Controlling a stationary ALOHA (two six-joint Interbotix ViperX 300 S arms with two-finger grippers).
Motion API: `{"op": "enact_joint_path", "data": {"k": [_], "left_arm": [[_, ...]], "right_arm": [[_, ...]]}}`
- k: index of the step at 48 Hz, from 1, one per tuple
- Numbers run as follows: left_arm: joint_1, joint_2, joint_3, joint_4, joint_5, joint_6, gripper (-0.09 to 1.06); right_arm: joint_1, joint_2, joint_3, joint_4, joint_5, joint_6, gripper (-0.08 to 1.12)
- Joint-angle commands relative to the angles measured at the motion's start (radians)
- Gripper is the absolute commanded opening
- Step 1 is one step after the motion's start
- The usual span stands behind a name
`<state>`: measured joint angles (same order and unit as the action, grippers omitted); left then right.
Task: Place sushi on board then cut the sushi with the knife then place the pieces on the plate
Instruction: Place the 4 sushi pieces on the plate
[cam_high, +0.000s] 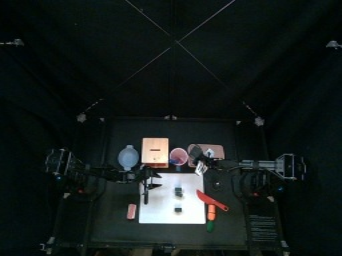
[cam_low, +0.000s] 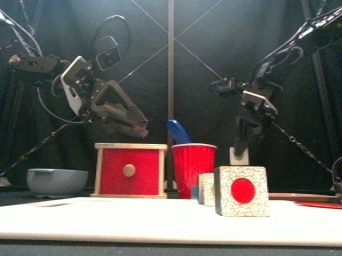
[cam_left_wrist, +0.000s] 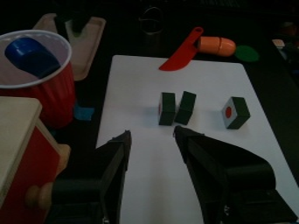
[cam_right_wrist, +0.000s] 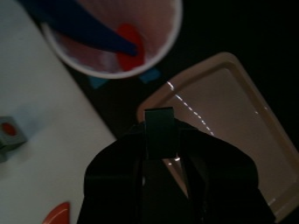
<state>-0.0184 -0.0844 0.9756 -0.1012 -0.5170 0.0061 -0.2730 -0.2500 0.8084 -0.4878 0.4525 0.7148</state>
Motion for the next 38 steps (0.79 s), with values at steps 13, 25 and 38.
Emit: {"op": "enact_joint_path", "data": {"k": [13,25,38], "left_arm": [[0.014,-0.005,-0.011,0.0,-0.006,0.0,0.82],[0.023,-0.003,-0.011,0.002,-0.006,0.002,0.82],[0.025,-0.003,-0.012,0.002,-0.006,0.0,0.82]], "right_arm": [[-0.184,0.114,0.011,0.002,-0.149,-0.008,0.54],[-0.209,0.192,0.003,0.011,-0.167,-0.008,0.68],[-0.201,0.124,-0.008,-0.009,-0.086,-0.012,0.77]]}}
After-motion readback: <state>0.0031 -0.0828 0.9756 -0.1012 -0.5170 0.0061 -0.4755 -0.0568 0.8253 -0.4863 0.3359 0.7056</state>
